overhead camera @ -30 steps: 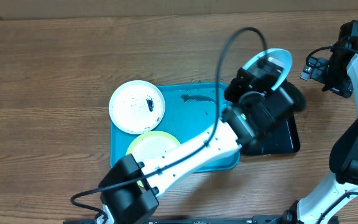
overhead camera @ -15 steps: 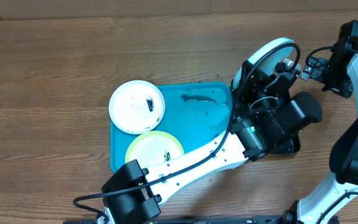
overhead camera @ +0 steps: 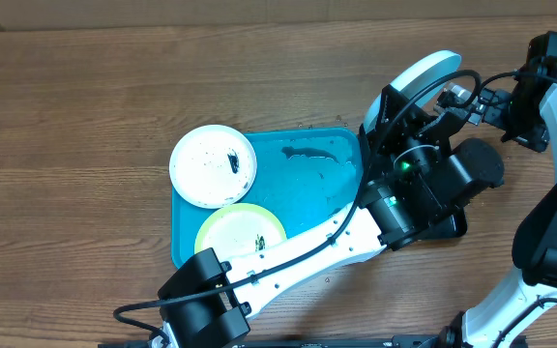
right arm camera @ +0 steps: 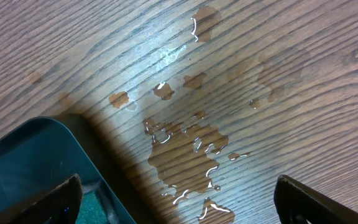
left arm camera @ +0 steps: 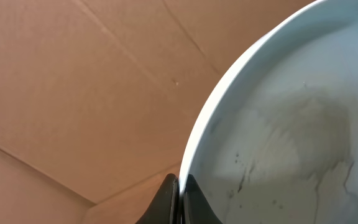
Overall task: Clean dirty plates on tray and stack at the side
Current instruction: 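Carry the light-blue plate rightward over the black tray with left gripper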
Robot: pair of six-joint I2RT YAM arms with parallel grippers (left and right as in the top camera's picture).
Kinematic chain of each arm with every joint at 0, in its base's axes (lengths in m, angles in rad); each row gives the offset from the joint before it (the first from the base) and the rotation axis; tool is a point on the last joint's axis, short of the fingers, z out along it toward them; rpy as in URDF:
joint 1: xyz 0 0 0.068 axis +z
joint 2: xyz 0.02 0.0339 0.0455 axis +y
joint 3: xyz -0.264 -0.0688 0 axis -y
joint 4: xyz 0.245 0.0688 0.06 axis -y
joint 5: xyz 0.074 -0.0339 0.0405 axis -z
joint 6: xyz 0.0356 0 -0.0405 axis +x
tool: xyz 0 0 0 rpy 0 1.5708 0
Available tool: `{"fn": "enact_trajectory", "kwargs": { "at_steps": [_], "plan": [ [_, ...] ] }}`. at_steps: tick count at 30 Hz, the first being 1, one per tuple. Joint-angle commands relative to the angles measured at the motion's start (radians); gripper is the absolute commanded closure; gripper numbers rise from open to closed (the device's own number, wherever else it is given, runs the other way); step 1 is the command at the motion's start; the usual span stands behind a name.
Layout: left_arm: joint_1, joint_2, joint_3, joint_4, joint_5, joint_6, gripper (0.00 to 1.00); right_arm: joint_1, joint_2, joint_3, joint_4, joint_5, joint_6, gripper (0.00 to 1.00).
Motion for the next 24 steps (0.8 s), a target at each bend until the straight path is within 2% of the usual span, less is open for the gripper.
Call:
{"fn": "enact_trajectory", "kwargs": {
  "at_steps": [1,5,8,15,18,21,24],
  "plan": [
    [-0.016,-0.039,0.027,0.003,-0.067,0.015,0.96,-0.002,-0.017,0.002,0.006,-0.005,0.004,0.0],
    [-0.06,-0.039,0.026,-0.043,-0.089,0.015,0.96,-0.002,-0.017,0.002,0.006,-0.005,0.004,0.0],
    [-0.052,-0.039,0.026,-0.052,-0.076,-0.079,0.96,-0.002,-0.017,0.002,0.006,-0.005,0.004,0.0],
    [-0.103,-0.039,0.026,-0.082,-0.132,-0.085,0.96,-0.002,-0.017,0.002,0.006,-0.005,0.004,0.0],
    [-0.113,-0.039,0.026,-0.117,-0.127,-0.176,0.96,-0.002,-0.017,0.002,0.006,-0.005,0.004,0.0],
    [-0.134,-0.039,0.026,-0.15,-0.127,-0.142,0.96,-0.002,-0.017,0.002,0.006,-0.005,0.004,0.0],
    [-0.12,-0.039,0.026,-0.158,-0.129,-0.184,0.96,-0.002,-0.017,0.002,0.006,-0.005,0.004,0.0]
  ]
}}
